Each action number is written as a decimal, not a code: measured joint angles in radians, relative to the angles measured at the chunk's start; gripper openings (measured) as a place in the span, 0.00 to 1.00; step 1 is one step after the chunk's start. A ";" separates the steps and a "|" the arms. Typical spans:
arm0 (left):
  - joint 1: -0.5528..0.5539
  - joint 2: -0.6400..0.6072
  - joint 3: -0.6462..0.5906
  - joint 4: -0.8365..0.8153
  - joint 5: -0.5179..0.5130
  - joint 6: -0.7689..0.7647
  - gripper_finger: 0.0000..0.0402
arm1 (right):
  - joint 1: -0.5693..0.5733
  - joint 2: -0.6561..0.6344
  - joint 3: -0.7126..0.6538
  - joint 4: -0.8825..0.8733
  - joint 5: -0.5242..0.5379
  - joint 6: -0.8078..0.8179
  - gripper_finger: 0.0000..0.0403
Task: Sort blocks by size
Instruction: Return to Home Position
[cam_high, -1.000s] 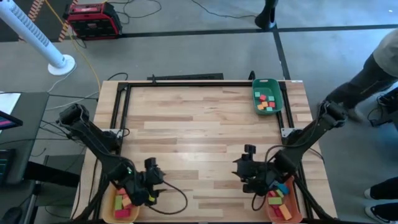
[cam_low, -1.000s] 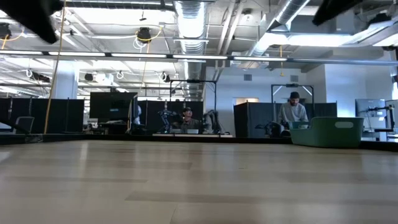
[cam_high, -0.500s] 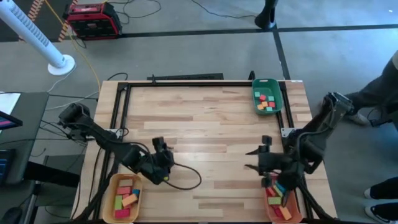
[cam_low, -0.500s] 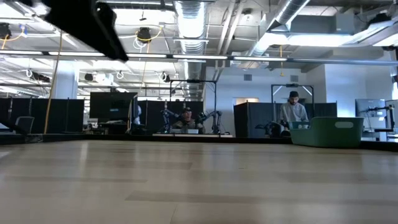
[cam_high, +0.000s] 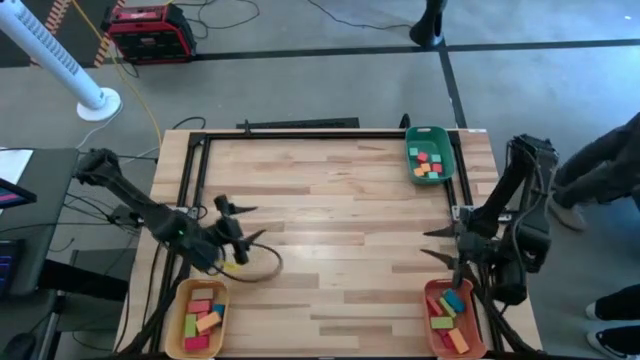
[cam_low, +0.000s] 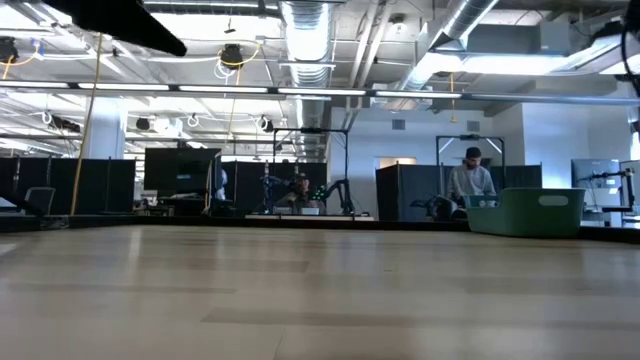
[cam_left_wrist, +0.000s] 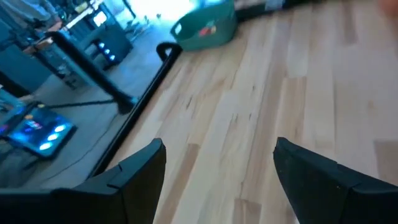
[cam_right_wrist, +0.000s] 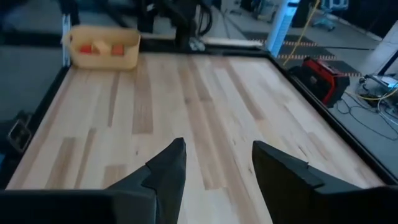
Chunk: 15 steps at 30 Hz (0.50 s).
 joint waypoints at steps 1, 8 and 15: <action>0.000 -0.053 -0.046 0.056 0.000 0.021 0.71 | 0.010 -0.023 -0.026 -0.001 0.020 0.025 0.53; 0.001 -0.402 -0.342 0.436 0.100 0.200 0.71 | 0.000 -0.220 -0.233 0.074 0.104 0.085 0.46; 0.013 -0.549 -0.453 0.465 0.113 0.165 0.71 | -0.020 -0.451 -0.448 0.308 0.108 -0.038 0.43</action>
